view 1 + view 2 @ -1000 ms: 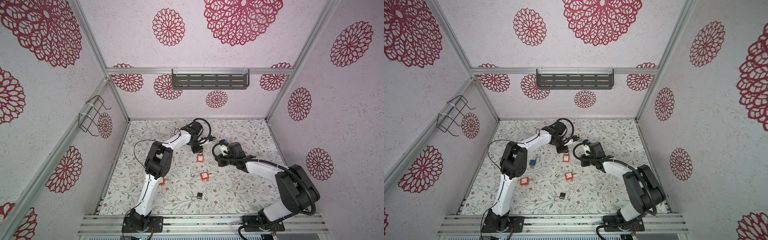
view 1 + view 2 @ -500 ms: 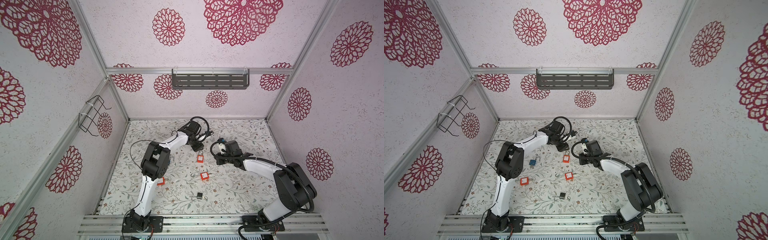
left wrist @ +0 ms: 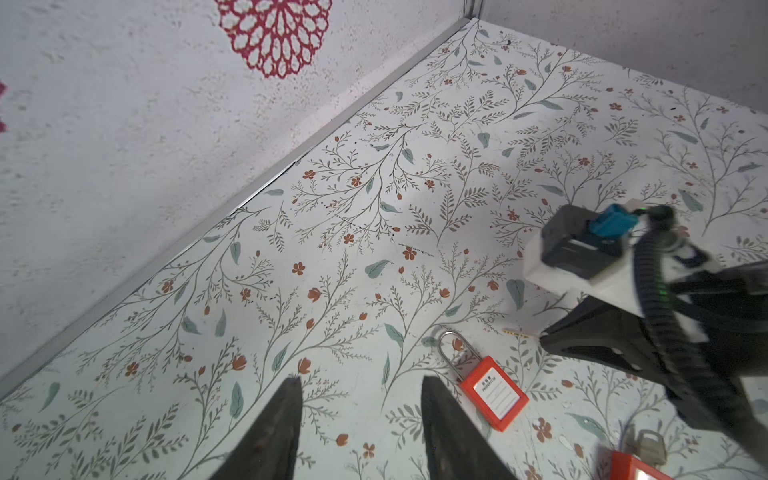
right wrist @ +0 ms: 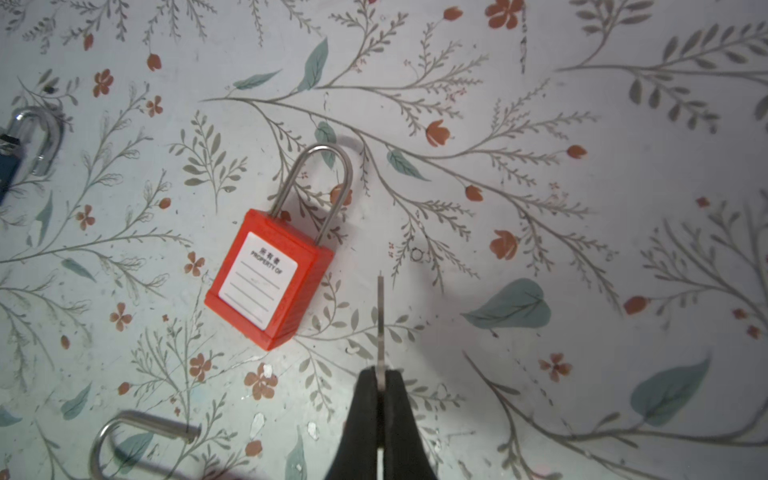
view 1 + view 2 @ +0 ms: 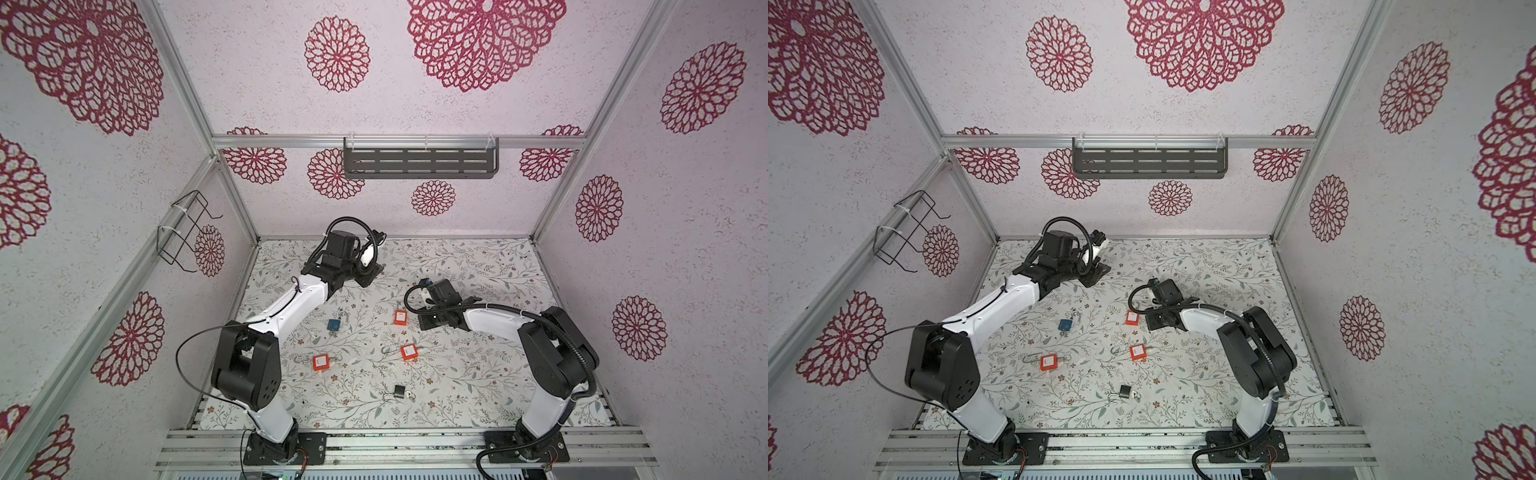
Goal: Lock with the key
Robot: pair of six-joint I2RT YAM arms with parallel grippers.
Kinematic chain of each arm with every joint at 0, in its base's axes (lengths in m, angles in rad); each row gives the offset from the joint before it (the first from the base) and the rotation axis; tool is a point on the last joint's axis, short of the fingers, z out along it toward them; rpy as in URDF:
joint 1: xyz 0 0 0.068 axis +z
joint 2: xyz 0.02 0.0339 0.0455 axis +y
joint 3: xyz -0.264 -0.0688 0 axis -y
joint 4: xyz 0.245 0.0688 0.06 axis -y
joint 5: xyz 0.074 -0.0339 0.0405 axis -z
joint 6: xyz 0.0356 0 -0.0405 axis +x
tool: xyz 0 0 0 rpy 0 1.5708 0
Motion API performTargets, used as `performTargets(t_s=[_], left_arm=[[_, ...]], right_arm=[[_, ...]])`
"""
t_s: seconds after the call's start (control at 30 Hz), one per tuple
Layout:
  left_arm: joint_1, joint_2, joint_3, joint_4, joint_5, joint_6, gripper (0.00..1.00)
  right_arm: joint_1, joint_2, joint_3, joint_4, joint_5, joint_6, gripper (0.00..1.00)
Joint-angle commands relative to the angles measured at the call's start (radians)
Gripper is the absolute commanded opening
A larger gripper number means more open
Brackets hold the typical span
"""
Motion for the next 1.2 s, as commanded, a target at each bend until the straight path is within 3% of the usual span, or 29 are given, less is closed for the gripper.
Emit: performTargets(t_s=[0.0, 0.17, 0.33, 0.57, 0.77, 0.9, 1.0, 1.17], left_arm=[[0.015, -0.074, -0.035, -0.026, -0.008, -0.081, 0.49], [0.018, -0.199, -0.186, 0.079, -0.036, -0.084, 0.5], [0.021, -0.28, -0.257, 0.126, 0.007, -0.078, 0.49], [0.02, -0.333, -0.292, 0.144, -0.015, -0.072, 0.51], [0.02, -0.397, -0.347, 0.212, -0.022, -0.067, 0.55], [0.023, -0.417, -0.371, 0.226, 0.029, -0.08, 0.5], [0.026, -0.427, -0.412, 0.275, 0.03, -0.122, 0.53], [0.033, -0.433, -0.445, 0.299, 0.035, -0.168, 0.59]], right_arm=[[0.014, 0.021, 0.054, -0.067, 0.048, 0.002, 0.0], [0.033, 0.062, 0.093, -0.106, 0.071, -0.008, 0.0], [0.045, 0.102, 0.131, -0.138, 0.067, -0.022, 0.04], [0.053, 0.07, 0.109, -0.117, 0.12, -0.019, 0.25], [0.06, -0.107, -0.03, 0.04, 0.147, -0.088, 0.37], [0.067, -0.336, -0.179, 0.198, 0.12, -0.289, 0.38], [0.067, -0.491, -0.312, 0.269, 0.023, -0.496, 0.51], [0.066, -0.549, -0.336, 0.081, -0.049, -0.815, 0.58]])
